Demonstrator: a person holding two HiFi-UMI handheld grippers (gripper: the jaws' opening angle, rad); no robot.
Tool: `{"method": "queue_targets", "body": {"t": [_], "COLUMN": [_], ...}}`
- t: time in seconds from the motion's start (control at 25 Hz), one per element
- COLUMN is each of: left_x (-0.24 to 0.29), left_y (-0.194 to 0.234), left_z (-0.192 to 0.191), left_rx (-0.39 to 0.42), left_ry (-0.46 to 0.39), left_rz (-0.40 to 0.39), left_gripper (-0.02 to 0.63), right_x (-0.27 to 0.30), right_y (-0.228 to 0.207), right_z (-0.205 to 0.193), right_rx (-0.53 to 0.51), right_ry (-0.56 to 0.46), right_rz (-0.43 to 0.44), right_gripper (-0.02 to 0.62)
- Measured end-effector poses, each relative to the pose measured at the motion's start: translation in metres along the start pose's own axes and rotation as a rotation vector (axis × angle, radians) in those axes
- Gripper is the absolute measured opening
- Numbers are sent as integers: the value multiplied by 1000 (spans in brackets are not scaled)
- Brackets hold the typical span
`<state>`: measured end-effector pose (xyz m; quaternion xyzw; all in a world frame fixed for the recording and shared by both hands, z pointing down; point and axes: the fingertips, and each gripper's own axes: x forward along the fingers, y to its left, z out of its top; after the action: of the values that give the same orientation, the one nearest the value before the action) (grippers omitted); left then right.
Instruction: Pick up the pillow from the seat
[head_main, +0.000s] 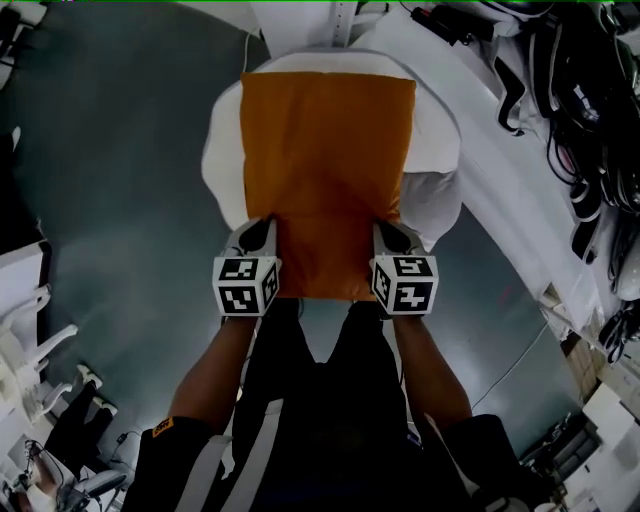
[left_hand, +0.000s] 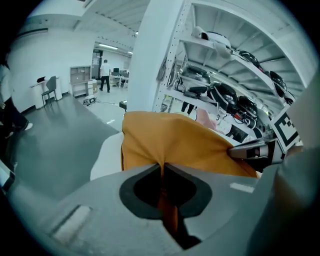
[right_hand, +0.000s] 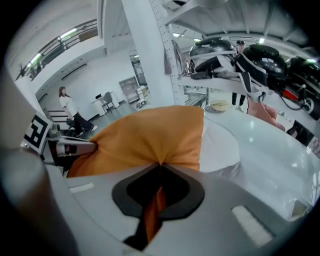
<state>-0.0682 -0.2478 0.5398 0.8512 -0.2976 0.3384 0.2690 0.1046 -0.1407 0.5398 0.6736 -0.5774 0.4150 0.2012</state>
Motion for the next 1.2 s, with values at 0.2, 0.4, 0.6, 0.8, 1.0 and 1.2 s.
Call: {"method": "queue_targets", "body": {"t": [0.2,0.4,0.6,0.8,1.0,1.2], "left_x": [-41,-76,-107,-138,-174,-212], "left_y": [-37,-74,-108,-137,-152,-155], "left_z": [15,26,33,35,34,30], "left_rx": [-22,-36,-53,-84,-101,-88], "left_ry": [-50,-89,-137,-190,-229,-245], "left_rz": [26,63,105,146,162,154], "left_gripper": [6,6,6,6,6,6], "right_x": [-50,-97,-137,-170,-205,-238], "right_y": [-7,-16,-26,-31,-21,1], "right_z": [10,21,28,34,38,32], "right_rx": [-48,-75,-124,-166,-191,-197], "right_ry": [-36,-63,-98,-127,-162,-191], "right_rz": [37,76,129,182,205,202], "right_gripper": [8,8,8,9,9,9]}}
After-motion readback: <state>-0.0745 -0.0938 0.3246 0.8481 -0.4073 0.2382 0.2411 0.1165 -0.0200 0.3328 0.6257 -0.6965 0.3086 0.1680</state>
